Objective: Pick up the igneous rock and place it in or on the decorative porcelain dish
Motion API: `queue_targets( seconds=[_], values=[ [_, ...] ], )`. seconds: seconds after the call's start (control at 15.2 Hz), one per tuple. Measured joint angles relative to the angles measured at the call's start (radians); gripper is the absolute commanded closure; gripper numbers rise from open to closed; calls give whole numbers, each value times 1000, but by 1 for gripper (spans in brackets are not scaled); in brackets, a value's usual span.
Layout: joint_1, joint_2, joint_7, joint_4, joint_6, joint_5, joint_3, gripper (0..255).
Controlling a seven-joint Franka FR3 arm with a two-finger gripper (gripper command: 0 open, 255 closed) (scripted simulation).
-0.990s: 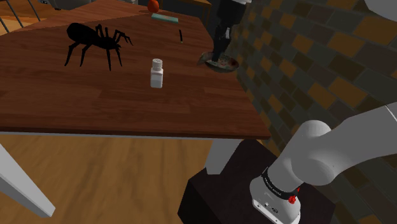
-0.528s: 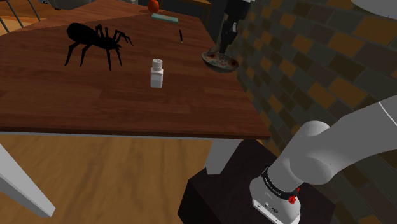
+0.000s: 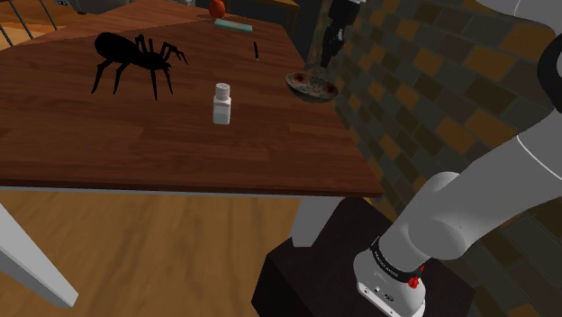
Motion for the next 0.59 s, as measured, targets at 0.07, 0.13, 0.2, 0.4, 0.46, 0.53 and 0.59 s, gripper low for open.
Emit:
queue_targets(
  seconds=[0.07,0.13,0.2,0.4,0.46,0.53,0.59],
  values=[
    [-10,36,-35,39,-4,6,-24,255],
    [-16,45,-52,43,0,7,-35,255],
    [-18,47,-59,36,9,7,-39,255],
    [-21,41,-67,-5,44,5,-44,255],
    [-21,40,-68,-19,57,5,-44,255],
    [-21,39,-67,-34,71,4,-43,255],
    [-22,35,-66,-51,84,3,-43,255]
  ],
)
